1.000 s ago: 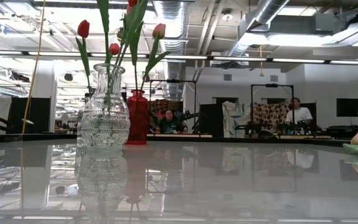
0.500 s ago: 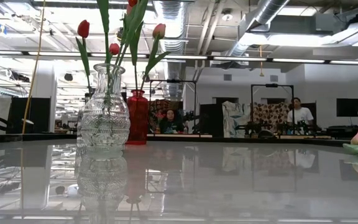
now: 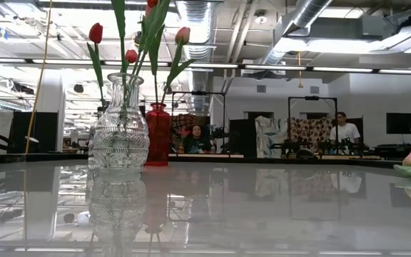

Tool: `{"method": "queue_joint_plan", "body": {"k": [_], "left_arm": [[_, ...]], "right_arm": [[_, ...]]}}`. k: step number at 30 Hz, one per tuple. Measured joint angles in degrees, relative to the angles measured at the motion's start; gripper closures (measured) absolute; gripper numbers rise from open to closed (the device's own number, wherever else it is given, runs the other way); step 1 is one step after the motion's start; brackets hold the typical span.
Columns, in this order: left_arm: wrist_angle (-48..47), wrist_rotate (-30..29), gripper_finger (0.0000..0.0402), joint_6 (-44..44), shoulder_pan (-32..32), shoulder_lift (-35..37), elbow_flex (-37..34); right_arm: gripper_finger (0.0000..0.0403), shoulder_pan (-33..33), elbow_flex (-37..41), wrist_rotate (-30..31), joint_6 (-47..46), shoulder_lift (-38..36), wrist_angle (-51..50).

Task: Sort flowers into vase by color
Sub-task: Put the red tulip into the top transparent vase

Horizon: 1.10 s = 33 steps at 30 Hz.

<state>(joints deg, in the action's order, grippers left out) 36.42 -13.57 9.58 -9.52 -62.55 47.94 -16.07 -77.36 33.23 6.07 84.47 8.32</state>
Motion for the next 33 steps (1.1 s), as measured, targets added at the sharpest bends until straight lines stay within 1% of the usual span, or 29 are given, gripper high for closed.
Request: {"method": "queue_joint_plan", "body": {"k": [3, 6, 9, 15, 25, 29, 33], "left_arm": [[-2.98, -1.74, 0.04, 1.06, -0.02, 3.1, 0.0], [-5.93, -4.82, 0.04, 2.7, -0.02, 7.17, 0.0], [-9.28, -8.21, 0.04, 3.46, 0.0, 11.33, 0.0], [-13.29, -12.31, 0.04, 4.94, -0.02, 19.84, 0.0], [-15.95, -23.46, 0.04, 11.68, -0.02, 30.39, 0.0], [-15.97, -29.48, 0.04, 14.78, -0.02, 33.48, 0.02], [-16.1, -37.03, 0.04, 18.53, -0.02, 35.73, 0.02]], "right_arm": [[0.0269, -0.05, 0.0, 1.08, -0.01, -2.05, -3.84], [0.0257, -0.07, 0.0, 1.18, -0.02, -4.43, -8.45], [0.0252, -0.05, 0.0, 1.22, -0.02, -6.58, -12.87], [0.0251, -0.03, 0.0, 1.25, -0.04, -8.96, -18.95], [0.0251, -0.03, 0.0, 1.27, -0.11, -9.27, -20.53], [0.0251, -0.03, 0.0, 1.27, -0.2, -9.27, -20.42], [0.0251, -0.03, 0.0, 1.27, -0.17, -9.27, -20.49]]}}
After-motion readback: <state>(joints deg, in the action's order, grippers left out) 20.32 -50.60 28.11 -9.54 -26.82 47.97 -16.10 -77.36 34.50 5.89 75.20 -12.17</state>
